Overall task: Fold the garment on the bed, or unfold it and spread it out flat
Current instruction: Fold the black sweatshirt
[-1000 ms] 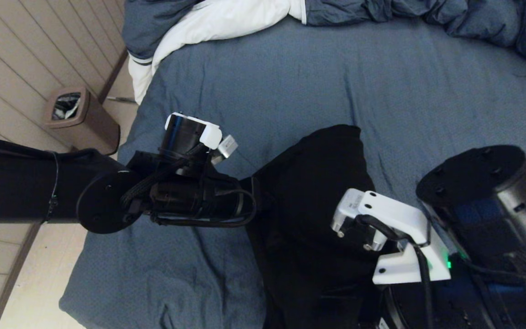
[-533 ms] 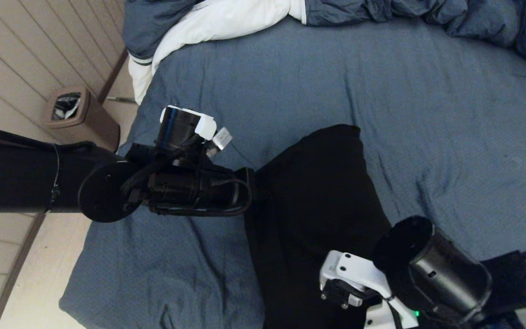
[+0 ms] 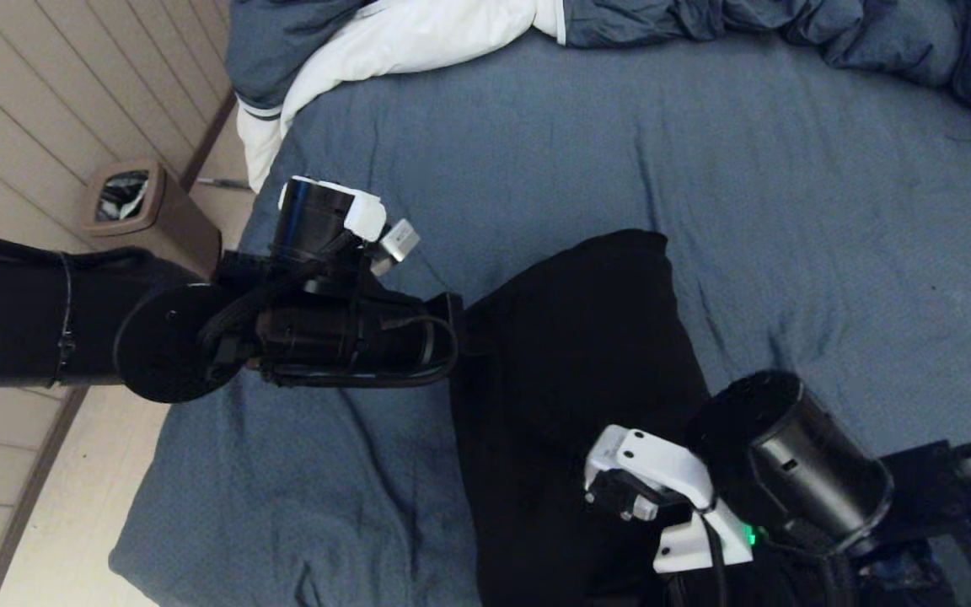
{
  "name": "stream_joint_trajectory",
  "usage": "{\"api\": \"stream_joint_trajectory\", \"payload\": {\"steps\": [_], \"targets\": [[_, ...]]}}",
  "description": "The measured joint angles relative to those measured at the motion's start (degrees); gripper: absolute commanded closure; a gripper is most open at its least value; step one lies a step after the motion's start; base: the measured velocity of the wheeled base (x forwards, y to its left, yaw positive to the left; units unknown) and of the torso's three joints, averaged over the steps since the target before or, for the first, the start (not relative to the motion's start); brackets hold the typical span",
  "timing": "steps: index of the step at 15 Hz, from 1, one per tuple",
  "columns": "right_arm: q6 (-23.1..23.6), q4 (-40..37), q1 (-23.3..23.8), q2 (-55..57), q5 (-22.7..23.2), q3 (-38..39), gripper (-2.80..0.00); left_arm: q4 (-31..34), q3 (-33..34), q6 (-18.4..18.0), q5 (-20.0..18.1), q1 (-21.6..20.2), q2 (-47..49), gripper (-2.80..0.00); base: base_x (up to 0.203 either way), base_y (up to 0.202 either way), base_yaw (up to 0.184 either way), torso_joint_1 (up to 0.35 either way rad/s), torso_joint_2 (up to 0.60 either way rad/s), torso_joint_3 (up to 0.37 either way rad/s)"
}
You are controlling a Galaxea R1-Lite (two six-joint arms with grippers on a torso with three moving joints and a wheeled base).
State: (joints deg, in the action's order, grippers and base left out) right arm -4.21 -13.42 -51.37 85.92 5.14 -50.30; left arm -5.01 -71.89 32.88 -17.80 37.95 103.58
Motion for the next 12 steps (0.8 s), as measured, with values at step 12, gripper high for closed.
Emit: {"api": "stream_joint_trajectory", "payload": {"steps": [12], "targets": [[4.3, -2.3, 13.5, -4.3, -0.4, -11.7, 0.0, 2.2, 1.6, -0.2, 0.0, 0.2, -8.5, 0.0, 0.0, 0.0, 0.0, 0.0, 0.0, 0.0]]}}
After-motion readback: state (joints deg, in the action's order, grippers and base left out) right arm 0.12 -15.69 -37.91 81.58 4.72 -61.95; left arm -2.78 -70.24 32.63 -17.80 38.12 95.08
